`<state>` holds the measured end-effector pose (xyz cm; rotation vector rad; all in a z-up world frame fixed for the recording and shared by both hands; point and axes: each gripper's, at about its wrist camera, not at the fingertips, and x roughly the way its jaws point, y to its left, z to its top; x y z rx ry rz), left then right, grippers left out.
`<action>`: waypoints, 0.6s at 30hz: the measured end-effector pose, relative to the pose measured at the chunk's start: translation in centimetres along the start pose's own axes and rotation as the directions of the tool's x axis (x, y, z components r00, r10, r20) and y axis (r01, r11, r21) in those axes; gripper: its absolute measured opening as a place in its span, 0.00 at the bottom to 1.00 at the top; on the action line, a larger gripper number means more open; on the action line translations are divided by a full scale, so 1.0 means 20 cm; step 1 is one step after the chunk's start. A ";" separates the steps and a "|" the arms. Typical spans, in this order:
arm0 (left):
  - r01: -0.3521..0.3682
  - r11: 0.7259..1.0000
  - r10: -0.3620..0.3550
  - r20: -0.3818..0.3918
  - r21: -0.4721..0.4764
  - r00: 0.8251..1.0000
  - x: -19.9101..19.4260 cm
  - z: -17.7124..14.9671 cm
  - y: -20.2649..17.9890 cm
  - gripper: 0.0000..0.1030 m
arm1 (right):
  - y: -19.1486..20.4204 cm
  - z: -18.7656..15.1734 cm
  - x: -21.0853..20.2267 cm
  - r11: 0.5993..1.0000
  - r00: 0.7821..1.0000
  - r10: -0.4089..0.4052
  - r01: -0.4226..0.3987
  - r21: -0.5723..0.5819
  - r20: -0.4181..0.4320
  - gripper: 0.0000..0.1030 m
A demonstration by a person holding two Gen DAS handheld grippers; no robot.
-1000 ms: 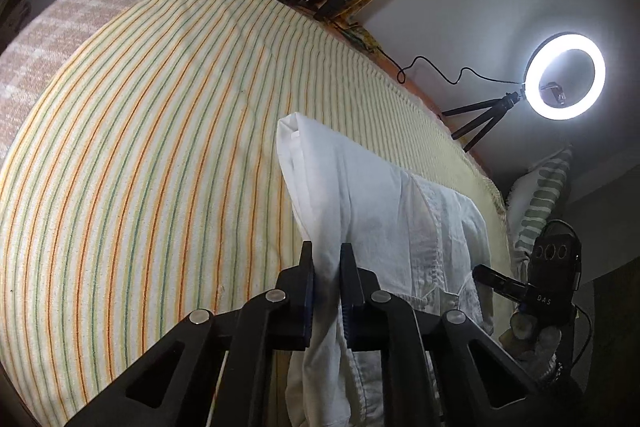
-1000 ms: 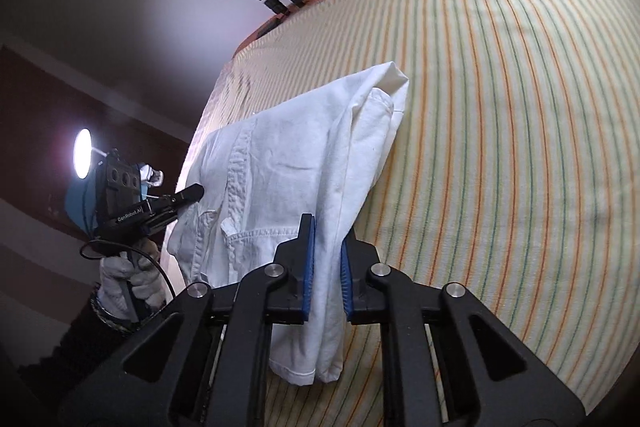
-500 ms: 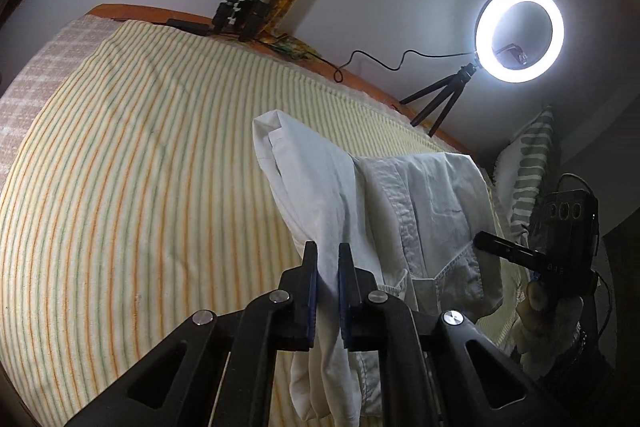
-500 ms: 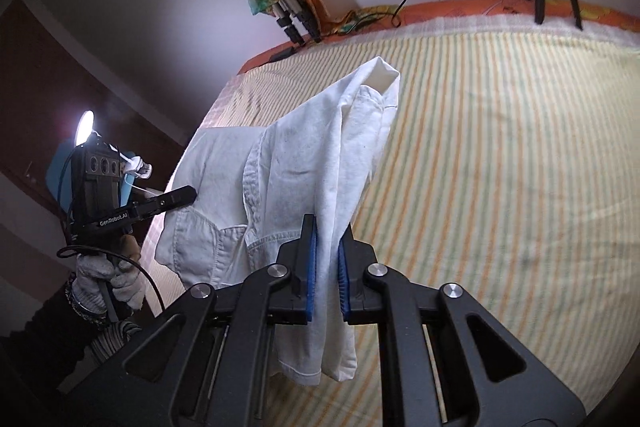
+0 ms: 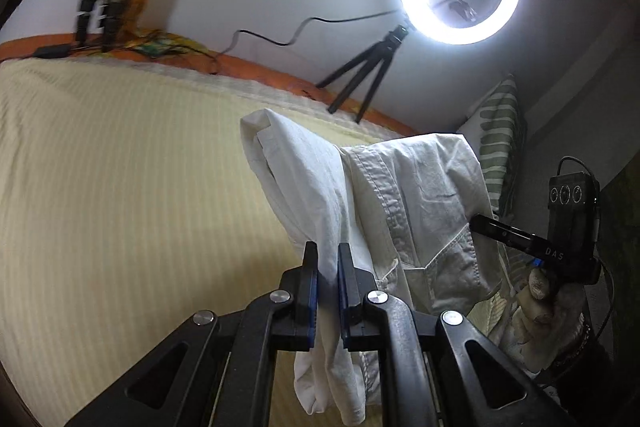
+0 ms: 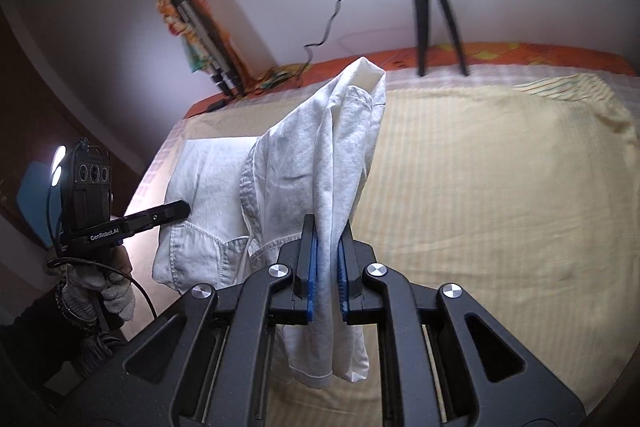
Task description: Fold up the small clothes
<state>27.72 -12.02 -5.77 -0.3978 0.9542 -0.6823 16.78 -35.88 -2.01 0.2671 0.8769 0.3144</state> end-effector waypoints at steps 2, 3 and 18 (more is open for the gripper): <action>0.015 1.000 -0.015 -0.002 0.019 1.000 0.09 0.03 -0.08 0.05 | -0.08 0.03 -0.05 1.000 1.000 -0.026 0.026 0.004 0.013 0.09; 0.024 0.999 -0.024 -0.003 0.024 1.000 0.14 0.05 -0.12 0.05 | -0.12 0.05 -0.07 0.999 0.999 -0.038 0.038 0.005 0.019 0.09; 0.107 0.982 -0.105 -0.021 0.155 0.994 0.85 0.27 -0.65 0.05 | -0.82 0.28 -0.29 0.966 0.965 -0.254 0.250 0.065 0.064 0.09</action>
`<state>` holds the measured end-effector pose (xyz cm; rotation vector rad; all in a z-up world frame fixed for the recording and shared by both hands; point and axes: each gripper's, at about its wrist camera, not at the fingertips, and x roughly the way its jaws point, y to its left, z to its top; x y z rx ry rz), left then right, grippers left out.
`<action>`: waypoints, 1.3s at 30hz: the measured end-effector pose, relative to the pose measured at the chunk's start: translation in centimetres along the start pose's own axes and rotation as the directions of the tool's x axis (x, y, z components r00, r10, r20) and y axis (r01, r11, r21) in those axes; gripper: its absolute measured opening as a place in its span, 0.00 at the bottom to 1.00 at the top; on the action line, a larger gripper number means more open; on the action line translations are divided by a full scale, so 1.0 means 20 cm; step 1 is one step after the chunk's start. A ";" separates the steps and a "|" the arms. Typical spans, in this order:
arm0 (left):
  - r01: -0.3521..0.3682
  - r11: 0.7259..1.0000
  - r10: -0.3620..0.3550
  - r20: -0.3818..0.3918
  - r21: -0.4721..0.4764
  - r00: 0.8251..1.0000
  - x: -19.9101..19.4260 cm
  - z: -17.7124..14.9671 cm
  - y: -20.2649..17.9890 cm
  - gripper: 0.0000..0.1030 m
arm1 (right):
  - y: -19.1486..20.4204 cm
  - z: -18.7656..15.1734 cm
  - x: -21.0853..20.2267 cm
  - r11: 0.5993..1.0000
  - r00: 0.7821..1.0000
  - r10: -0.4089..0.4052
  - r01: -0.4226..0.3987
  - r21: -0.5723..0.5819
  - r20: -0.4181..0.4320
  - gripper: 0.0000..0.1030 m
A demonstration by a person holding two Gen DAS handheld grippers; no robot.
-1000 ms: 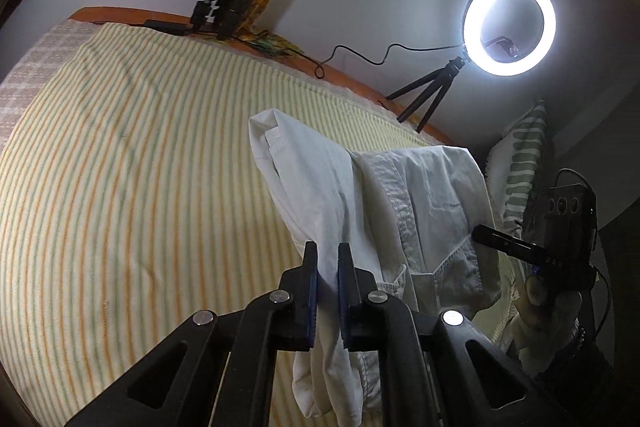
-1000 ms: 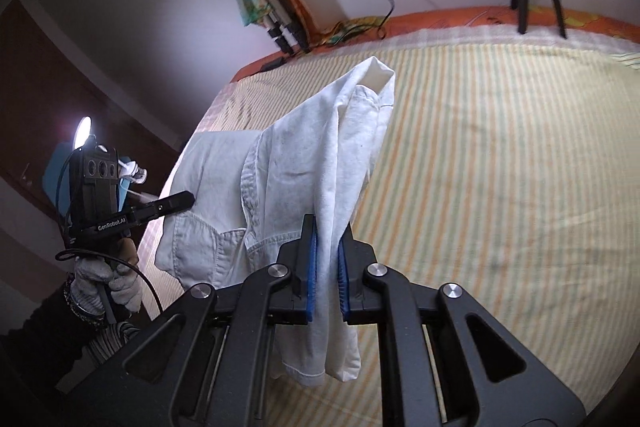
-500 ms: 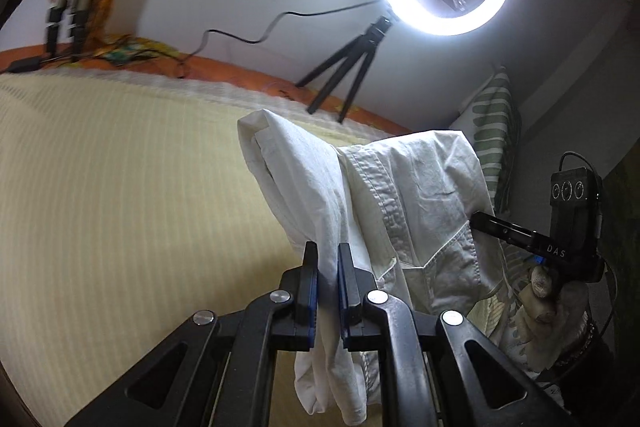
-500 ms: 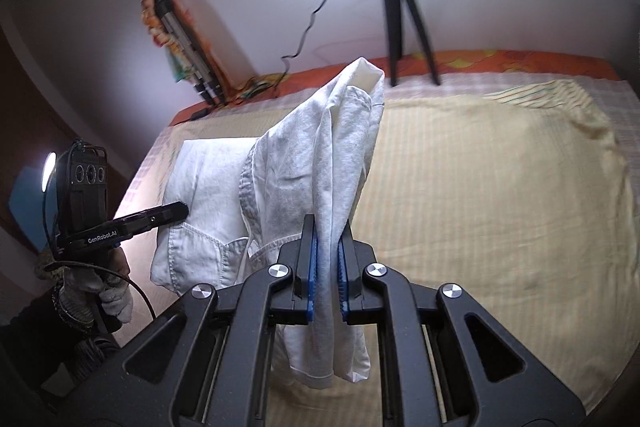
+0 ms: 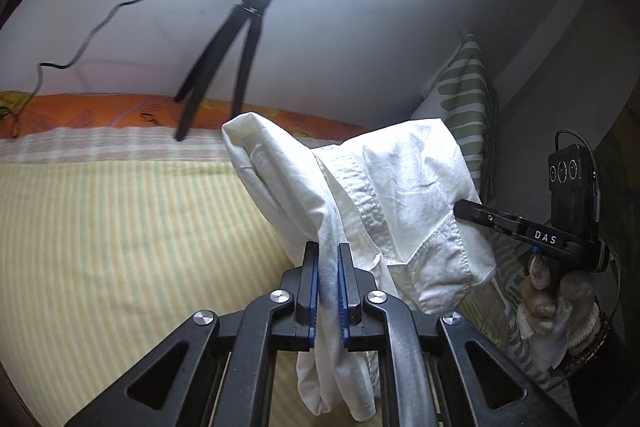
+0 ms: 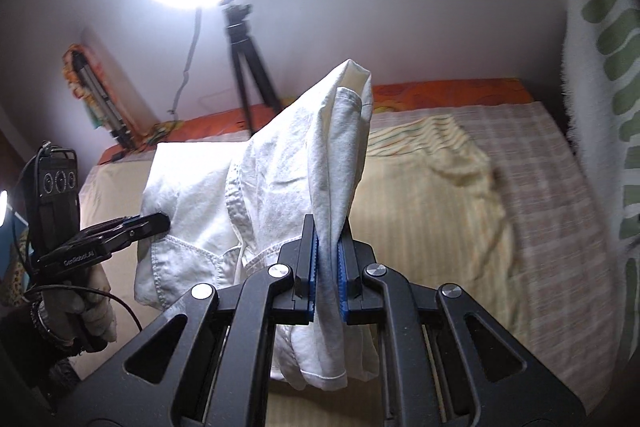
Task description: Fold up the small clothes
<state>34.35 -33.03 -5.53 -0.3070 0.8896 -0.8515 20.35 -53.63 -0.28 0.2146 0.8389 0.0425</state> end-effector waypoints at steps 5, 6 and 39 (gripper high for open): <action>-0.012 0.999 0.014 -0.027 0.038 1.000 0.19 0.00 -0.07 0.05 | -0.16 0.03 0.06 0.998 0.998 -0.066 0.066 -0.003 -0.015 0.09; -0.022 0.999 0.023 -0.027 0.049 0.999 0.21 0.01 -0.07 0.05 | -0.19 0.03 0.08 0.997 0.997 -0.076 0.076 -0.002 -0.021 0.09; -0.173 0.979 0.177 -0.028 0.110 0.984 0.00 -0.02 -0.06 0.49 | -0.09 -0.07 0.06 0.951 0.951 -0.308 0.307 0.034 0.024 0.55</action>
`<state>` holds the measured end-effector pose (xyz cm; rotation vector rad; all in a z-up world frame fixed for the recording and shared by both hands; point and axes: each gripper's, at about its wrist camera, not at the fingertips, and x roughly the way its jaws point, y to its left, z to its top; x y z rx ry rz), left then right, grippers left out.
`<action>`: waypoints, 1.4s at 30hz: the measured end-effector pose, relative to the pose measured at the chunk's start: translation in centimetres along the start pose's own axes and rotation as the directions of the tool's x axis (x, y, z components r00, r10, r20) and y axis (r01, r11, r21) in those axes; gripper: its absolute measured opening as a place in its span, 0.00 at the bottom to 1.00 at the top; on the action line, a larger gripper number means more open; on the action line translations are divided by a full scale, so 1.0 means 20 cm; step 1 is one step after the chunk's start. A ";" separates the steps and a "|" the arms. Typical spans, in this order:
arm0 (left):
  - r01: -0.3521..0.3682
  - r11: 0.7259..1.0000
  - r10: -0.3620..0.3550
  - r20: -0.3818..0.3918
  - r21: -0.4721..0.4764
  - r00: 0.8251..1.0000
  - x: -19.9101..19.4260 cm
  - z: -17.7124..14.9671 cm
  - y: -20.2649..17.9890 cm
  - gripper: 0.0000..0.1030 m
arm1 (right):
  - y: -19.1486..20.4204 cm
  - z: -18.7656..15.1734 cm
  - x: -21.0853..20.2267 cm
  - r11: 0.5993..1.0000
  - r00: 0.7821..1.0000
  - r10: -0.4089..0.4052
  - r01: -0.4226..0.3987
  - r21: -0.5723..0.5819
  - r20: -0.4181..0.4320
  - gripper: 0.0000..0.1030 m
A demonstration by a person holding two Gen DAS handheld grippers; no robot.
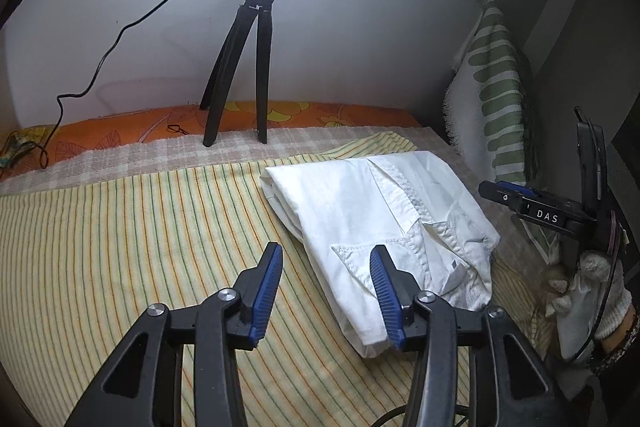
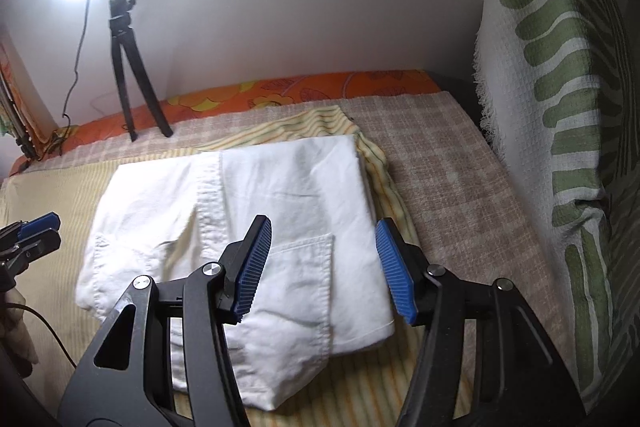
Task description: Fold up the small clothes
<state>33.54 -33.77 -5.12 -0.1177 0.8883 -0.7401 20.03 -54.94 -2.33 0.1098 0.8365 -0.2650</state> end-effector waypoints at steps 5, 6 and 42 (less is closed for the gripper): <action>-0.007 1.000 0.007 0.027 0.030 1.000 -0.18 -0.06 -0.05 0.60 | 0.12 -0.06 -0.13 1.000 1.000 0.020 -0.020 -0.009 0.022 0.55; -0.010 0.999 0.009 0.029 0.039 1.000 -0.22 -0.07 -0.07 0.62 | 0.14 -0.07 -0.16 1.000 1.000 0.017 -0.017 -0.010 0.026 0.55; -0.271 0.952 0.243 0.185 0.143 0.952 -0.94 -0.57 -0.16 1.00 | 0.64 -0.48 -0.60 0.998 0.969 -0.060 0.056 0.022 0.239 1.00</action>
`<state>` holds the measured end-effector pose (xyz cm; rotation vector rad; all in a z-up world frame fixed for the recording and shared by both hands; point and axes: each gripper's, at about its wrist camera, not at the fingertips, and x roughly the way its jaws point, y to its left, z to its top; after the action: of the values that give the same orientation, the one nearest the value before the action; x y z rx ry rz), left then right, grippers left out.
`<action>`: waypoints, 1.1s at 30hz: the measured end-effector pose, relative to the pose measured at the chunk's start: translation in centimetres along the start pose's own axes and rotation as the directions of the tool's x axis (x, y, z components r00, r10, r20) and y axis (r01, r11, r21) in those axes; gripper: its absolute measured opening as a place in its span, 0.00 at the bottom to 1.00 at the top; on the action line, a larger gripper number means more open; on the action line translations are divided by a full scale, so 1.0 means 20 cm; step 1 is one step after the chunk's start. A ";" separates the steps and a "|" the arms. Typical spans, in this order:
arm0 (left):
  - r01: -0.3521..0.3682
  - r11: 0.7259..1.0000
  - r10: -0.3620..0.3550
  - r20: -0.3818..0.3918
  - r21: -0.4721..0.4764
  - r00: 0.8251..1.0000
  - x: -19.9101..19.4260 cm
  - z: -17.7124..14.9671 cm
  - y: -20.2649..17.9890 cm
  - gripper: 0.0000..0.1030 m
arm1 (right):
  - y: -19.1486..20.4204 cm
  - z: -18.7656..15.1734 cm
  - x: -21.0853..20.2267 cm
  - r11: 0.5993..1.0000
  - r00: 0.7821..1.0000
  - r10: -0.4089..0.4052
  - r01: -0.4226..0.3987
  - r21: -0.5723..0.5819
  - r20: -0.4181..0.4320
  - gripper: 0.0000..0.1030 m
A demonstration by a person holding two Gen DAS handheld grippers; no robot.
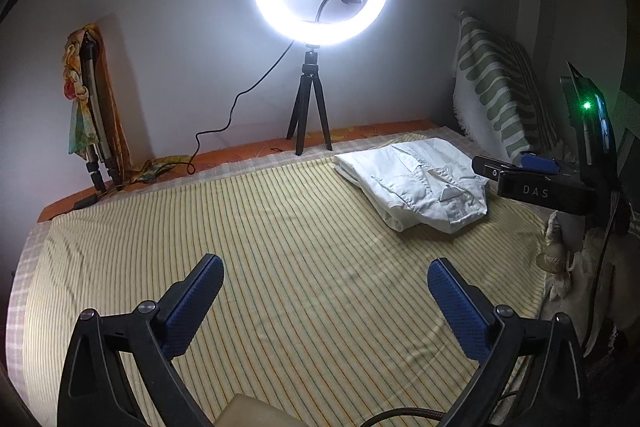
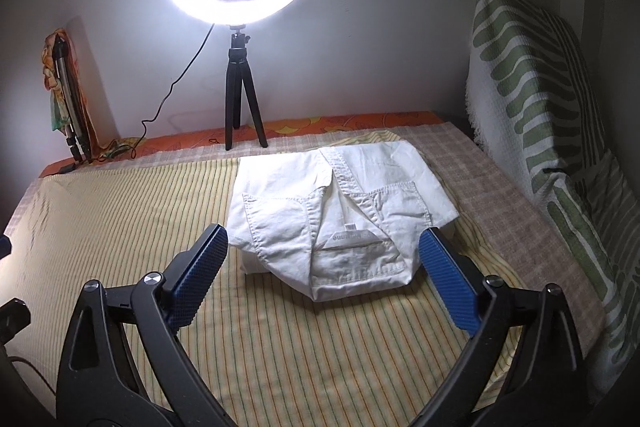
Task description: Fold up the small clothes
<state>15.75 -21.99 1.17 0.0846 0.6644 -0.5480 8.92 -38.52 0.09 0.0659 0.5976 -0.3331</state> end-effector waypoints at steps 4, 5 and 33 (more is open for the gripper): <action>0.003 1.000 -0.003 -0.008 0.010 1.000 -0.01 -0.01 0.00 1.00 | 0.01 -0.01 0.02 1.000 1.000 -0.008 0.008 -0.002 -0.005 1.00; 0.001 1.000 -0.001 -0.009 0.011 1.000 -0.02 -0.01 0.00 1.00 | 0.01 -0.02 0.03 1.000 1.000 -0.007 0.007 -0.004 -0.011 1.00; 0.024 1.000 -0.024 -0.018 0.011 1.000 -0.03 0.00 -0.02 1.00 | -0.03 -0.06 0.08 1.000 0.999 -0.029 0.029 0.003 -0.033 1.00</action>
<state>15.10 -22.15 1.52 0.0924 0.6809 -0.5743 9.31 -39.28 -1.64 0.0665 0.6314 -0.3620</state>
